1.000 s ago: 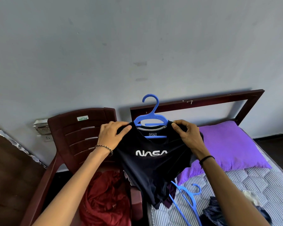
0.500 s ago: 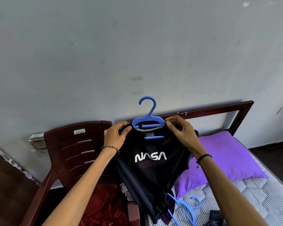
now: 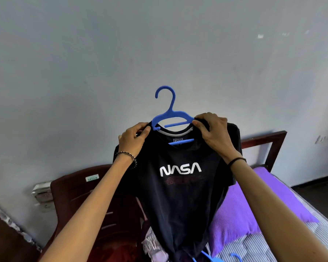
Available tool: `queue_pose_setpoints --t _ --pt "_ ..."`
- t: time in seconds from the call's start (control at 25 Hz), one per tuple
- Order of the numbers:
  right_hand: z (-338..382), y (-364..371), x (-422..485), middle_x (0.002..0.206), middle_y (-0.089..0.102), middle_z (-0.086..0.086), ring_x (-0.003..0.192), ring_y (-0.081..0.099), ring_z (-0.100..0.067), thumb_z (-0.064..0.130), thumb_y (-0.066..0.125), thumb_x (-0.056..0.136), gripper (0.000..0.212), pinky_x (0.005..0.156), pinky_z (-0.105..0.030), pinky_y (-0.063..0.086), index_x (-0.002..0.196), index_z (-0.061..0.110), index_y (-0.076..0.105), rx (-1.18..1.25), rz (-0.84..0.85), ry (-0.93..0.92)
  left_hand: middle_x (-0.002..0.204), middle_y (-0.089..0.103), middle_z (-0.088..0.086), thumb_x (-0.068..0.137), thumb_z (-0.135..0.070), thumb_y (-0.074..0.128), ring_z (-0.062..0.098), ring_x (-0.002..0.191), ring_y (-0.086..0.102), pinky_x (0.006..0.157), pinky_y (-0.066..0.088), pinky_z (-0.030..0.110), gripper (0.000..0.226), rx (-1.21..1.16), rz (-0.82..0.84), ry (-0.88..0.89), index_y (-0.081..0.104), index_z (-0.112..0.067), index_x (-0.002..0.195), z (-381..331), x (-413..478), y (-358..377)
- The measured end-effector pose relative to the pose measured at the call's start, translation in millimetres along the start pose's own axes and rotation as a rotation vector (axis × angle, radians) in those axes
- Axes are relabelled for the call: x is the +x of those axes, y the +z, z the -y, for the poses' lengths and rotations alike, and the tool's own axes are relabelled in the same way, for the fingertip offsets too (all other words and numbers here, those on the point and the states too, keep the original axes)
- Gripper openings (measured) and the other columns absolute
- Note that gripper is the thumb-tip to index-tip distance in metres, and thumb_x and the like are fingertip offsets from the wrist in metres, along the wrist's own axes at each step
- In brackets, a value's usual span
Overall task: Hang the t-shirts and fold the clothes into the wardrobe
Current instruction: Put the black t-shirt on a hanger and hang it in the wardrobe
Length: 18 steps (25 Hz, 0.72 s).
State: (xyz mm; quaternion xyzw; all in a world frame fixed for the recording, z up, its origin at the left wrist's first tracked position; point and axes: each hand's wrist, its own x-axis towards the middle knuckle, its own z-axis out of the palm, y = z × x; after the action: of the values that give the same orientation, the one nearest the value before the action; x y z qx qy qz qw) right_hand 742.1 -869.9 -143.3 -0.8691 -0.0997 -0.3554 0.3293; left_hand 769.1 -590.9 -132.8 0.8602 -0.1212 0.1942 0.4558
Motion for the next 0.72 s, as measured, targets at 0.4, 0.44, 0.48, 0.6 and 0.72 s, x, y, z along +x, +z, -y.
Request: queue_pose_setpoints --t 0.4,0.44,0.48,0.6,0.72 --pt "30.0 -42.7 67.7 0.094 0.075 0.012 0.091 0.069 -0.015 0.051 0.056 0.096 0.031 0.102 -0.054 0.043 0.098 0.027 0.074 -0.011 -0.162 -0.049 0.098 0.063 -0.024 0.099 -0.043 0.052 0.006 0.102 0.063 0.104 0.037 0.043 0.014 0.122 -0.137 0.163 0.065 -0.039 0.102 -37.8 38.4 -39.2" --pt "33.2 -44.3 70.7 0.093 0.074 0.014 0.09 0.069 -0.014 0.055 0.053 0.095 0.035 0.102 -0.054 0.043 0.098 0.028 0.074 0.0 -0.151 -0.048 0.095 0.063 -0.026 0.098 -0.045 0.053 0.003 0.098 0.063 0.103 0.038 0.043 0.012 0.127 -0.138 0.185 0.064 -0.041 0.1 -39.2 39.3 -40.0" --pt "36.4 -45.6 73.1 0.092 0.074 0.015 0.09 0.068 -0.012 0.058 0.051 0.094 0.037 0.103 -0.054 0.043 0.098 0.029 0.074 0.012 -0.145 -0.048 0.092 0.063 -0.028 0.096 -0.046 0.055 0.0 0.095 0.063 0.103 0.04 0.042 0.01 0.122 -0.137 0.206 0.064 -0.042 0.099 -39.8 40.4 -40.6" --pt "42.3 -50.0 74.2 0.09 0.074 0.02 0.092 0.068 -0.004 0.055 0.061 0.094 0.027 0.103 -0.049 0.047 0.097 0.032 0.076 0.102 -0.148 -0.015 0.091 0.065 -0.022 0.094 -0.039 0.063 0.005 0.09 0.064 0.096 0.051 0.039 0.014 0.057 -0.117 0.225 0.068 -0.031 0.103 -40.5 45.1 -40.8" --pt "48.9 -57.3 67.9 0.091 0.077 0.018 0.092 0.07 0.002 0.039 0.075 0.091 0.013 0.098 -0.032 0.053 0.095 0.028 0.08 0.283 -0.122 0.064 0.096 0.069 -0.007 0.095 -0.03 0.064 0.011 0.09 0.063 0.085 0.052 0.02 0.018 0.018 -0.115 0.231 0.069 -0.017 0.106 -52.1 49.3 -43.0"
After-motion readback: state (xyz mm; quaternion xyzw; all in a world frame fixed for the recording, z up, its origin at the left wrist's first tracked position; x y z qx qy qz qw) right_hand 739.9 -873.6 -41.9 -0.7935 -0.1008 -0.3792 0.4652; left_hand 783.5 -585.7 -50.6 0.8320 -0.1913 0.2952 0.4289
